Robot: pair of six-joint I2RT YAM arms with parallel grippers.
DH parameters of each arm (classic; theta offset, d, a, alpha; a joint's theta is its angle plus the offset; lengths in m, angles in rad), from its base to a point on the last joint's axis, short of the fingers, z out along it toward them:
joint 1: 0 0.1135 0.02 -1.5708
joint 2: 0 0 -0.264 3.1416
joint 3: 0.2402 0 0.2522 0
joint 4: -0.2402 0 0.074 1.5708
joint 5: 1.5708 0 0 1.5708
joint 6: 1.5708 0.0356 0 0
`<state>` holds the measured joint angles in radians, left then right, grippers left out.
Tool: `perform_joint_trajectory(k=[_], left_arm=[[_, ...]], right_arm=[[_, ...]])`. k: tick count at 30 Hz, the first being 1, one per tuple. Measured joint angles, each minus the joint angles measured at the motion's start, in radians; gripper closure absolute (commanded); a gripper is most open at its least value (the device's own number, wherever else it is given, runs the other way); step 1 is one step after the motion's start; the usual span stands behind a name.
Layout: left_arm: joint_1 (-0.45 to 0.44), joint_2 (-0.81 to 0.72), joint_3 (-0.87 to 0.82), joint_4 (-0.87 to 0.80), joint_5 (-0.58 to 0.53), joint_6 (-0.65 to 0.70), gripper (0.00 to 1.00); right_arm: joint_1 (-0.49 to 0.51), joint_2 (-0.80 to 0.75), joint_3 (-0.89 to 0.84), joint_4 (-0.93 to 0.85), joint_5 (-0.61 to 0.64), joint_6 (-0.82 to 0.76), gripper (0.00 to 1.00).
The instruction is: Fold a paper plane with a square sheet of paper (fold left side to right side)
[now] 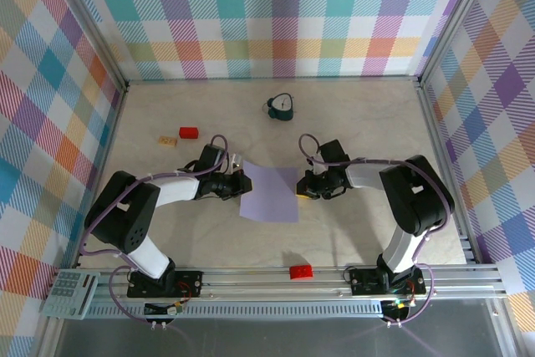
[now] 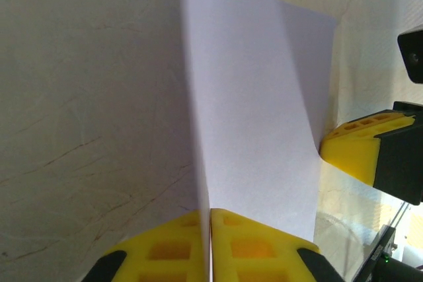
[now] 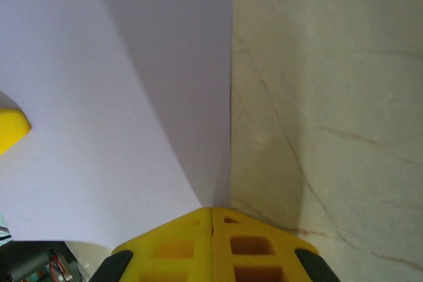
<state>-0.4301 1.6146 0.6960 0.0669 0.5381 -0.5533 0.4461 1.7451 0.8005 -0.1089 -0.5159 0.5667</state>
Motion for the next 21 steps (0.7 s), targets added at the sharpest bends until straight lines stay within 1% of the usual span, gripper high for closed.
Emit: perform_joint_trajectory(k=[4, 8, 14, 18, 21], left_arm=[[0.000, -0.040, 0.003, -0.018, 0.003, 0.001, 0.83], [0.000, -0.092, 0.014, -0.030, 0.013, 0.000, 0.78], [-0.017, -0.118, 0.038, -0.023, 0.060, -0.016, 0.63], [-0.057, -0.105, 0.064, 0.011, 0.094, -0.037, 0.52], [-0.092, -0.064, 0.095, 0.049, 0.109, -0.053, 0.48]], right_arm=[[0.006, 0.008, 0.013, -0.015, 0.009, -0.007, 0.96], [0.007, 0.008, 0.015, -0.021, 0.014, -0.021, 0.96], [0.012, 0.010, 0.020, -0.027, 0.017, -0.029, 0.96], [0.015, 0.011, 0.021, -0.027, 0.017, -0.029, 0.96], [0.016, 0.011, 0.021, -0.026, 0.018, -0.029, 0.96]])
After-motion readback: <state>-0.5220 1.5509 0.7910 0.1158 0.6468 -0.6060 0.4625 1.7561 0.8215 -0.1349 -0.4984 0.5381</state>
